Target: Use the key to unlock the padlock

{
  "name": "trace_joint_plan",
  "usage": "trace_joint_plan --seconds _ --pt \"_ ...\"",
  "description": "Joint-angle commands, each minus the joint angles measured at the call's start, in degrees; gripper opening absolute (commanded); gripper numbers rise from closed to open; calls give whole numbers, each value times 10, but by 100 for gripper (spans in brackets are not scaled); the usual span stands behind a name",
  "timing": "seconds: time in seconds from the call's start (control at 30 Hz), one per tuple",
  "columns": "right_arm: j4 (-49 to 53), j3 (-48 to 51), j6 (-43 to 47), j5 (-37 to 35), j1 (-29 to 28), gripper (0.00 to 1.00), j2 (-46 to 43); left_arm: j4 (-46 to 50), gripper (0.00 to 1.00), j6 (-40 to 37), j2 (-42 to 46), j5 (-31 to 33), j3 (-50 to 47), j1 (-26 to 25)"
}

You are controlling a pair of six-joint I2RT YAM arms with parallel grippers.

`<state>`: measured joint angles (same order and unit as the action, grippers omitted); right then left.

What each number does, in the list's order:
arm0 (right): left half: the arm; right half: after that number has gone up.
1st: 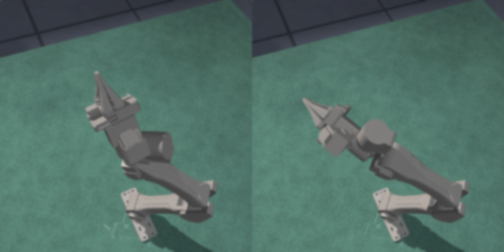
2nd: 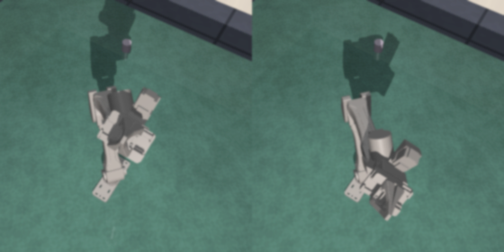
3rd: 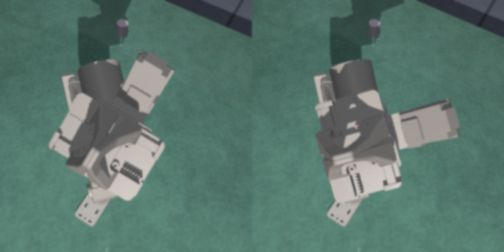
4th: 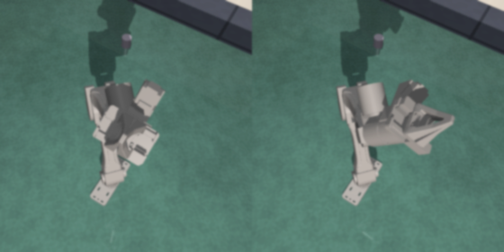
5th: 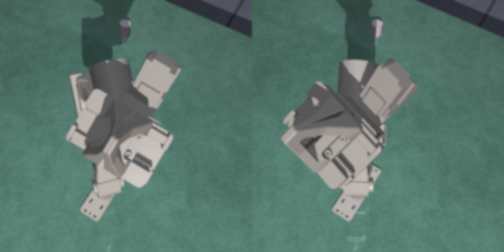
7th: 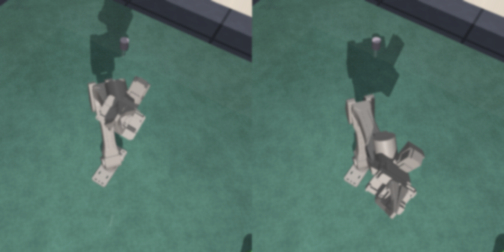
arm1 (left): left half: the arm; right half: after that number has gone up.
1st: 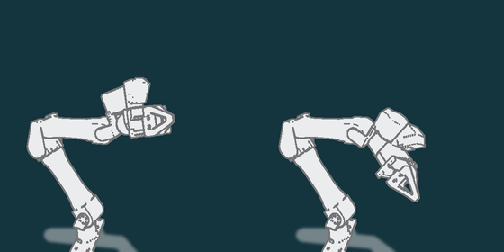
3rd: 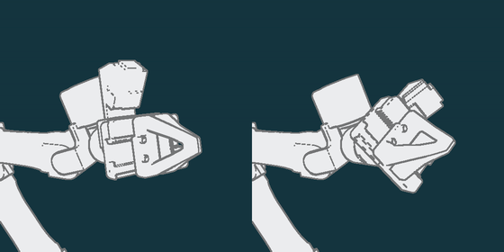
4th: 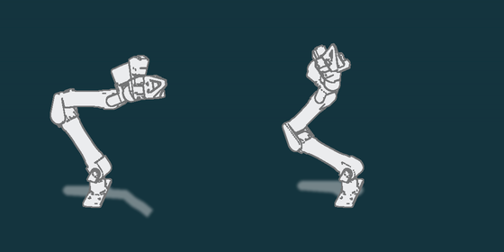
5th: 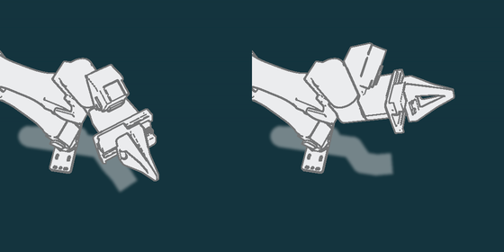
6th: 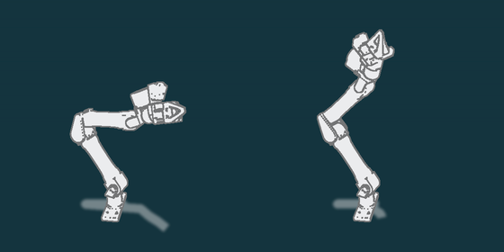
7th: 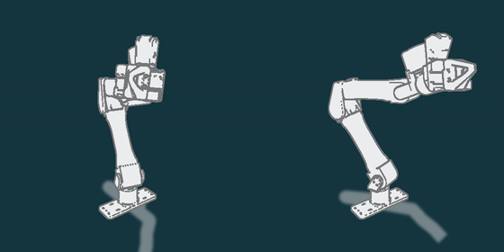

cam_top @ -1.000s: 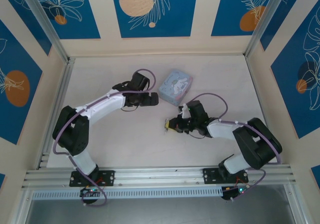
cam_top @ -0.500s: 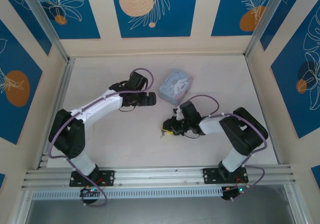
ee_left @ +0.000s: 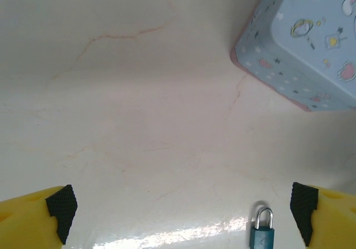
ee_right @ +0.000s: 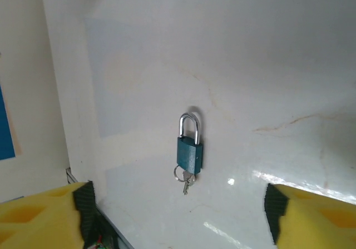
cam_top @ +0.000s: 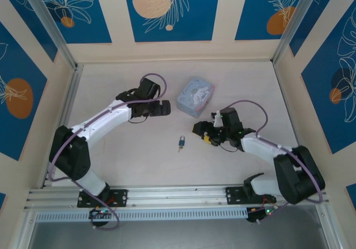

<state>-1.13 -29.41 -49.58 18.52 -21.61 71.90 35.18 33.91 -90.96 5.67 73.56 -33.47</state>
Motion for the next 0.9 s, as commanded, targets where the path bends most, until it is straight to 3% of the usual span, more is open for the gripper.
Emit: trace_joint_plan --seconds 0.0,0.2,0.33,0.47,0.57,0.73,0.87 --pt "94 -11 55 20 34 90 -68 19 100 -17 40 16 8 21" --pt "160 -43 81 85 131 97 -141 24 100 -25 91 73 -21 50" --pt "198 -83 107 99 188 98 -149 -47 100 -56 156 156 -95 62" --pt "238 -141 127 1 216 99 -146 -183 100 -128 233 276 -196 64" --pt "212 -161 125 -97 229 99 -146 -241 100 -176 271 326 -242 78" --pt "97 -130 108 -297 222 100 -139 -310 100 -223 289 329 -292 132" --pt "13 -101 235 -417 206 100 -106 -406 100 -269 283 295 -356 176"
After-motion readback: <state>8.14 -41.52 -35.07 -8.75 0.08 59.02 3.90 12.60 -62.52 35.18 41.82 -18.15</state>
